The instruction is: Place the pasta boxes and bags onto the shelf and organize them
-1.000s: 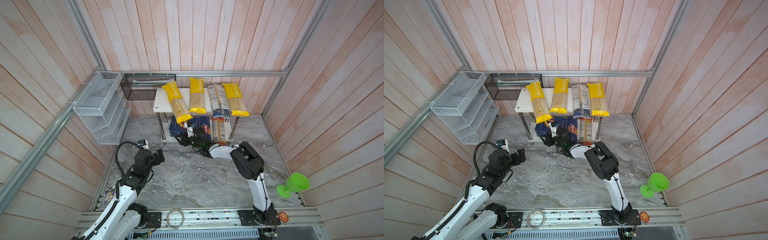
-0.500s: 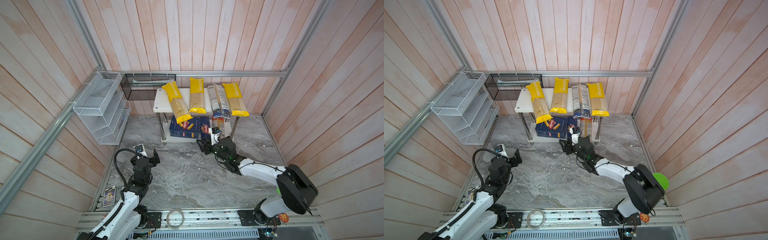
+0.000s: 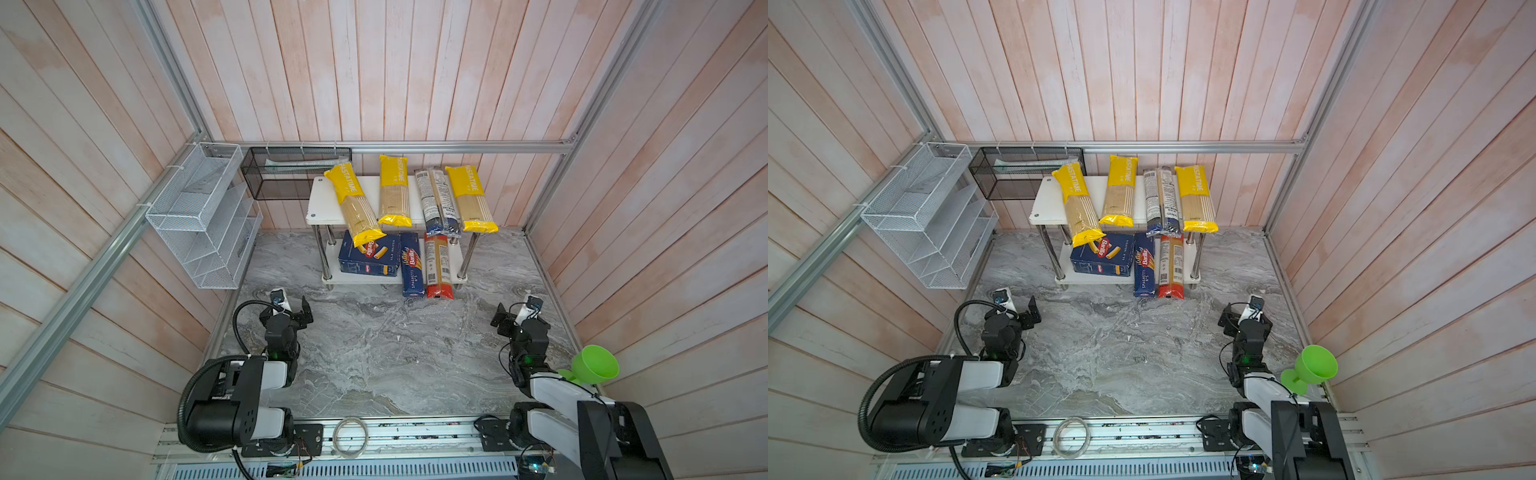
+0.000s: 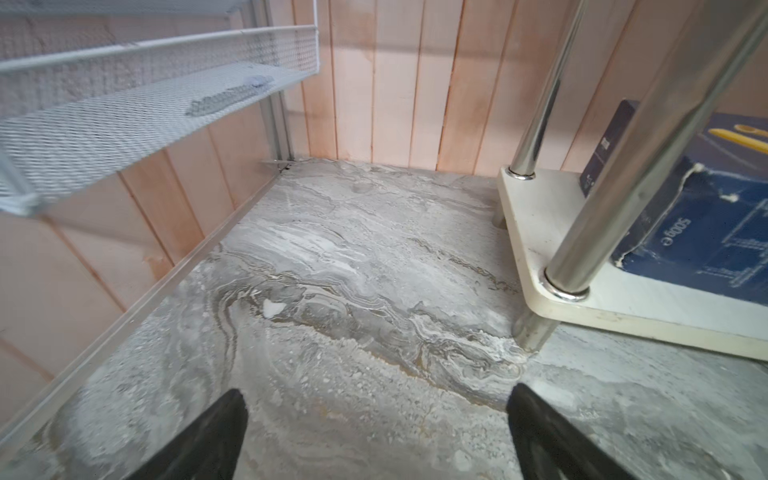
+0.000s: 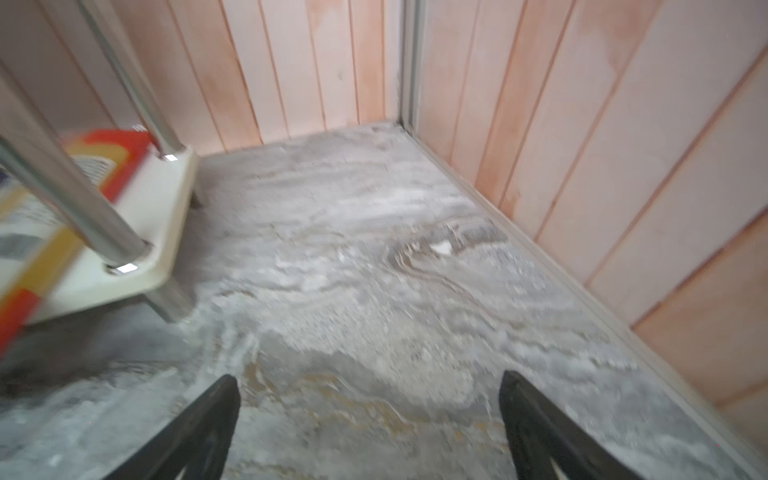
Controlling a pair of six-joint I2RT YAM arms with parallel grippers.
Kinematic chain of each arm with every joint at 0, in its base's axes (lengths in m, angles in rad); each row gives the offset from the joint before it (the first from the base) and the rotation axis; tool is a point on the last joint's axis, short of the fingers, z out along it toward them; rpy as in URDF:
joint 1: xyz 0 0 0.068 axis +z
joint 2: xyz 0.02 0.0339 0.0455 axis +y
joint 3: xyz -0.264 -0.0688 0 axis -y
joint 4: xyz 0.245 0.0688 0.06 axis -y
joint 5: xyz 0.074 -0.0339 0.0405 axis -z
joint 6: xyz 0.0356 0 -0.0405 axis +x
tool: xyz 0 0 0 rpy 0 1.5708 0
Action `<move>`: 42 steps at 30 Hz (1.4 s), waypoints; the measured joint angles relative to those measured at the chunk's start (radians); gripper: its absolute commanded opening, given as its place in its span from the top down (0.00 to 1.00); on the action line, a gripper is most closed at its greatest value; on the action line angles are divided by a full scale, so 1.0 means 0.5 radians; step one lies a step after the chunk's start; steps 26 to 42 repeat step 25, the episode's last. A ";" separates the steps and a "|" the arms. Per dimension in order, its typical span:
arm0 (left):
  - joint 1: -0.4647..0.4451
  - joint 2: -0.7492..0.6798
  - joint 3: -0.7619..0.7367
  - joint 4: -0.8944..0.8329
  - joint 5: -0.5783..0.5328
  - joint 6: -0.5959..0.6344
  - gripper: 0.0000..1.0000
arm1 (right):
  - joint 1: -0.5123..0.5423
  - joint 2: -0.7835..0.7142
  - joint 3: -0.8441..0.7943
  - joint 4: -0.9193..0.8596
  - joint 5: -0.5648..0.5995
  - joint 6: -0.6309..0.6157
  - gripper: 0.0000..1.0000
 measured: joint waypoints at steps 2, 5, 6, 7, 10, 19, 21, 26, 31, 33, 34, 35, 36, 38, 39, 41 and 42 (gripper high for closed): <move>0.011 0.137 0.072 0.063 0.069 0.021 0.01 | -0.005 0.137 0.049 0.103 -0.018 -0.024 0.02; 0.035 0.161 0.098 0.104 0.153 0.029 0.00 | -0.011 0.376 0.095 0.476 -0.096 -0.099 0.02; 0.040 0.159 0.101 0.116 0.168 0.029 0.00 | -0.012 0.494 0.100 0.623 -0.108 -0.111 0.02; 0.043 0.157 0.103 0.116 0.181 0.029 0.00 | -0.014 0.620 0.101 0.778 -0.120 -0.124 0.02; 0.043 0.157 0.103 0.120 0.209 0.033 0.00 | -0.009 0.742 0.119 0.783 -0.192 -0.183 0.02; 0.043 0.156 0.103 0.118 0.227 0.035 0.00 | -0.010 0.739 0.214 0.874 -0.252 -0.220 0.02; 0.043 0.156 0.104 0.117 0.227 0.035 0.00 | -0.010 0.739 0.214 0.872 -0.253 -0.225 0.02; 0.043 0.156 0.105 0.117 0.241 0.035 0.00 | -0.010 0.739 0.214 0.867 -0.259 -0.225 0.02; 0.043 0.156 0.105 0.117 0.241 0.035 0.00 | -0.010 0.739 0.214 0.867 -0.259 -0.225 0.02; 0.043 0.156 0.105 0.117 0.241 0.035 0.00 | -0.010 0.739 0.214 0.867 -0.259 -0.225 0.02; 0.043 0.156 0.105 0.117 0.241 0.035 0.00 | -0.010 0.739 0.214 0.867 -0.259 -0.225 0.02; 0.043 0.156 0.105 0.117 0.241 0.035 0.00 | -0.010 0.739 0.214 0.867 -0.259 -0.225 0.02; 0.043 0.156 0.105 0.117 0.241 0.035 0.00 | -0.010 0.739 0.214 0.867 -0.259 -0.225 0.02; 0.043 0.156 0.105 0.117 0.241 0.035 0.00 | -0.010 0.739 0.214 0.867 -0.259 -0.225 0.02; 0.043 0.156 0.105 0.117 0.241 0.035 0.00 | -0.010 0.739 0.214 0.867 -0.259 -0.225 0.02; 0.043 0.156 0.105 0.117 0.241 0.035 0.00 | -0.010 0.739 0.214 0.867 -0.259 -0.225 0.02; 0.043 0.156 0.105 0.117 0.241 0.035 0.00 | -0.010 0.739 0.214 0.867 -0.259 -0.225 0.02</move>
